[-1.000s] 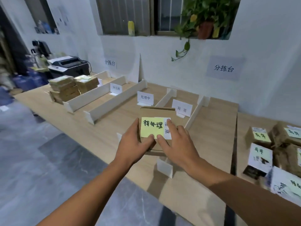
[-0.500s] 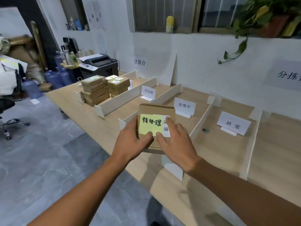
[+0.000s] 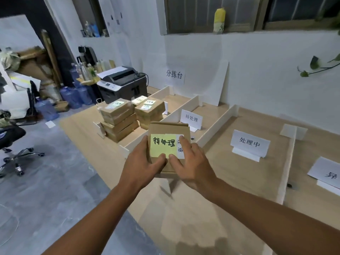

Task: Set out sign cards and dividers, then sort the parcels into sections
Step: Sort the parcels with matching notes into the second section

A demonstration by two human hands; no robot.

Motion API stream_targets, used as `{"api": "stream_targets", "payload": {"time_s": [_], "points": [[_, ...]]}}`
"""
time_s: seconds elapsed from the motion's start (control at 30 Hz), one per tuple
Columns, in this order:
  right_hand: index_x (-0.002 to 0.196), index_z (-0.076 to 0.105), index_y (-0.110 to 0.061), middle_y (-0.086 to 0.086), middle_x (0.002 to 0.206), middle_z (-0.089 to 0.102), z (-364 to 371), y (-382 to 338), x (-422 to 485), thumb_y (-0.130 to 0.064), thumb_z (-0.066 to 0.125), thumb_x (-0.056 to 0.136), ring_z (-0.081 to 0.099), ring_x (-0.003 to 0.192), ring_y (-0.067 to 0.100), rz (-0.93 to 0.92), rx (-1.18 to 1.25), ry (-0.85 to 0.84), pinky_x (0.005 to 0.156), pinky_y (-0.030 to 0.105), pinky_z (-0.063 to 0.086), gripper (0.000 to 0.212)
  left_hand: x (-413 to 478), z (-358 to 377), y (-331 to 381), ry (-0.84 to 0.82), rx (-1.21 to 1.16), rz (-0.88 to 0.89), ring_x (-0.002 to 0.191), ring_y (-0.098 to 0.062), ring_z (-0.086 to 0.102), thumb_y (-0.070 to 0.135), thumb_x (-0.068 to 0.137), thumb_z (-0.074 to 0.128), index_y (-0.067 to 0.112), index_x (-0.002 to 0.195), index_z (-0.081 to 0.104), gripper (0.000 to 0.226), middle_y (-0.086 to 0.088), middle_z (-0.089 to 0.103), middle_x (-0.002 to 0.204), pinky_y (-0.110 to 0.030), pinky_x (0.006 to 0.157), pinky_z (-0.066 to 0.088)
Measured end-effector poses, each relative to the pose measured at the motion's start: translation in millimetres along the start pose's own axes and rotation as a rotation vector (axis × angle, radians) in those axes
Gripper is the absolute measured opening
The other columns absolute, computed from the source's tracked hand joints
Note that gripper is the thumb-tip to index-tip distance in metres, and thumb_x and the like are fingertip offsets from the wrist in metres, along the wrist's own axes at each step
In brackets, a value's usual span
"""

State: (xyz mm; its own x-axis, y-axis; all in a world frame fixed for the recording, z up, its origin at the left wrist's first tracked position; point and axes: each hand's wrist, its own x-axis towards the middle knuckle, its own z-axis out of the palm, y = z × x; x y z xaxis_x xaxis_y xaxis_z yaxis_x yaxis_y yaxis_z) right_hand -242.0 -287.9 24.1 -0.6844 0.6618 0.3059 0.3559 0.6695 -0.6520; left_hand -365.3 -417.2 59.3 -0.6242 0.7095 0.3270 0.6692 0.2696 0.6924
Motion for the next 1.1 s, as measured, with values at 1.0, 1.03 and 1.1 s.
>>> {"api": "stream_targets", "payload": {"time_s": [1.0, 1.03, 1.1], "points": [[0.159, 0.009, -0.036, 0.0, 0.135, 0.042, 218.0, 122.3, 278.7, -0.065, 0.049, 0.094, 0.039, 0.122, 0.02, 0.65, -0.113, 0.078, 0.093, 0.034, 0.044, 0.082, 369.4, 143.7, -251.6, -0.714, -0.191, 0.077, 0.108, -0.004, 0.068, 0.022, 0.087, 0.07, 0.032, 0.135, 0.045, 0.055, 0.015, 0.069, 0.119, -0.027, 0.081, 0.058], [0.159, 0.008, -0.036, 0.002, 0.136, 0.042, 224.3, 130.9, 286.2, -0.064, 0.049, 0.093, 0.039, 0.124, 0.021, 0.668, -0.114, 0.062, 0.097, 0.038, 0.045, 0.082, 378.3, 153.9, -256.4, -0.728, -0.178, 0.057, 0.106, -0.002, 0.068, 0.019, 0.087, 0.069, 0.03, 0.135, 0.044, 0.055, 0.016, 0.07, 0.118, -0.023, 0.08, 0.057], [0.158, 0.009, -0.036, 0.004, 0.135, 0.042, 238.0, 150.1, 302.8, -0.064, 0.05, 0.092, 0.039, 0.125, 0.024, 0.712, -0.112, 0.047, 0.098, 0.042, 0.046, 0.083, 394.1, 175.6, -267.4, -0.73, -0.133, 0.034, 0.1, 0.003, 0.066, 0.017, 0.085, 0.068, 0.029, 0.128, 0.048, 0.049, 0.016, 0.069, 0.114, -0.01, 0.072, 0.05]]}}
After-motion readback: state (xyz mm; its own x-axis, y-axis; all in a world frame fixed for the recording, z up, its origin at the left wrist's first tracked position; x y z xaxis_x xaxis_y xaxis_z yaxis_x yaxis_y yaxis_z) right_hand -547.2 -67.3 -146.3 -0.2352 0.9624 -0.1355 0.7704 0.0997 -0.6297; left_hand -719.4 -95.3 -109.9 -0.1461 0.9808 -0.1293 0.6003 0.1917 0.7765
